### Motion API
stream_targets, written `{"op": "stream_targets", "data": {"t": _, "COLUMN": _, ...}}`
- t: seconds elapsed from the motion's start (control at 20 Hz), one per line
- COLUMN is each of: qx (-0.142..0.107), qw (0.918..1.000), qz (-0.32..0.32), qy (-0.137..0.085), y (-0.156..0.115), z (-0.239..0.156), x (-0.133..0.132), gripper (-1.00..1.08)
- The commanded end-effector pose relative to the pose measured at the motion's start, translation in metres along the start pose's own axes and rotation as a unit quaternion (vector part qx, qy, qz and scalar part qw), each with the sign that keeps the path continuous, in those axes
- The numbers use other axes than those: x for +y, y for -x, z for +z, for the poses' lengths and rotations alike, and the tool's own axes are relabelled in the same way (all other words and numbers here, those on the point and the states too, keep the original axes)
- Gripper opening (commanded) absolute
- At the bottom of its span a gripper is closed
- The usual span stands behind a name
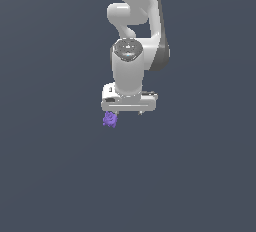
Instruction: Pick up the object and move it to a goal position.
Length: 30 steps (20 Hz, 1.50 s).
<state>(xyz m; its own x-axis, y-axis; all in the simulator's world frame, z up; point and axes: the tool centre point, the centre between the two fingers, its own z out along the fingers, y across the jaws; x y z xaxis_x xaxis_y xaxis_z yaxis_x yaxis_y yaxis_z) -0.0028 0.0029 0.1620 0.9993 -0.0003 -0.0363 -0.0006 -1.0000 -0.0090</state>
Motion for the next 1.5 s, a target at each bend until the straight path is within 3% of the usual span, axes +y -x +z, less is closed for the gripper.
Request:
{"op": "stream_targets", "data": {"t": 0.0, "qx": 0.0, "qw": 1.0, "qz": 0.0, "qy": 0.0, "y": 0.0, "z": 0.0, "x": 0.0, "gripper": 1.0}}
{"op": "stream_targets", "data": {"t": 0.75, "qx": 0.008, "qw": 0.9999, "qz": -0.011, "qy": -0.001, "y": -0.003, "z": -0.012, "x": -0.001, "gripper": 1.0}}
{"op": "stream_targets", "data": {"t": 1.45, "qx": 0.016, "qw": 0.9972, "qz": 0.073, "qy": 0.0, "y": 0.03, "z": 0.052, "x": 0.071, "gripper": 1.0}}
